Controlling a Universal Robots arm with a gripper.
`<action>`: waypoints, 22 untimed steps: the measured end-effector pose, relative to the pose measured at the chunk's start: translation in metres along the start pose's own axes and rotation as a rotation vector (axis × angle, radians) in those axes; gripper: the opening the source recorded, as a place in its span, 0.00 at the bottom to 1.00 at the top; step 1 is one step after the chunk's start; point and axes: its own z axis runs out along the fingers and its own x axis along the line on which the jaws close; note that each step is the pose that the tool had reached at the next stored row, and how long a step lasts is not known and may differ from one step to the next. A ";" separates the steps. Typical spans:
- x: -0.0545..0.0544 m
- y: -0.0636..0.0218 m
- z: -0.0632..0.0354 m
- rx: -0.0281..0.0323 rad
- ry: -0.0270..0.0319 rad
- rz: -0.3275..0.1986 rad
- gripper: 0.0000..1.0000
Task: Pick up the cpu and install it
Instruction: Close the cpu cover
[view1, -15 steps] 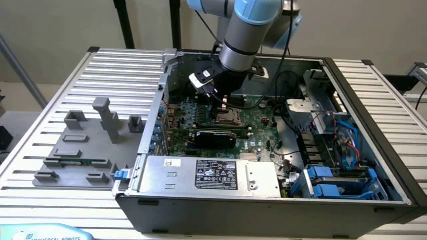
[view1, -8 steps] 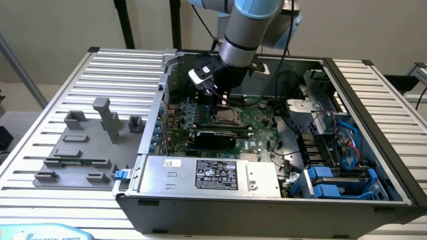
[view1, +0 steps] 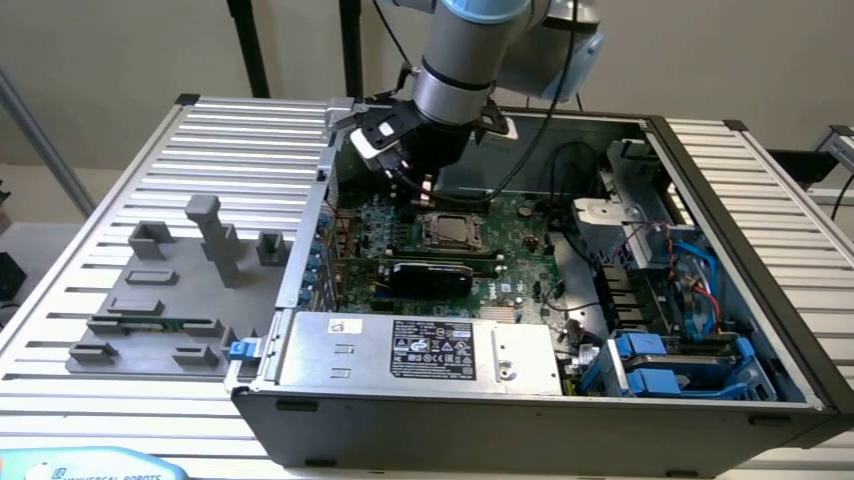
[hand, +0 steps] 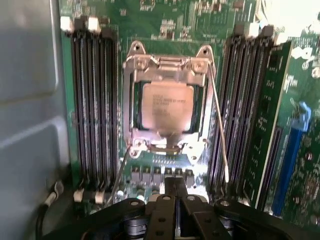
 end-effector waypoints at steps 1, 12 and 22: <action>0.000 -0.0029 -0.0005 -0.0002 0.0050 0.000 0.11; 0.001 -0.0243 -0.0025 -0.0056 0.0606 0.073 0.11; 0.001 -0.0246 -0.0023 -0.0150 0.0927 0.226 0.11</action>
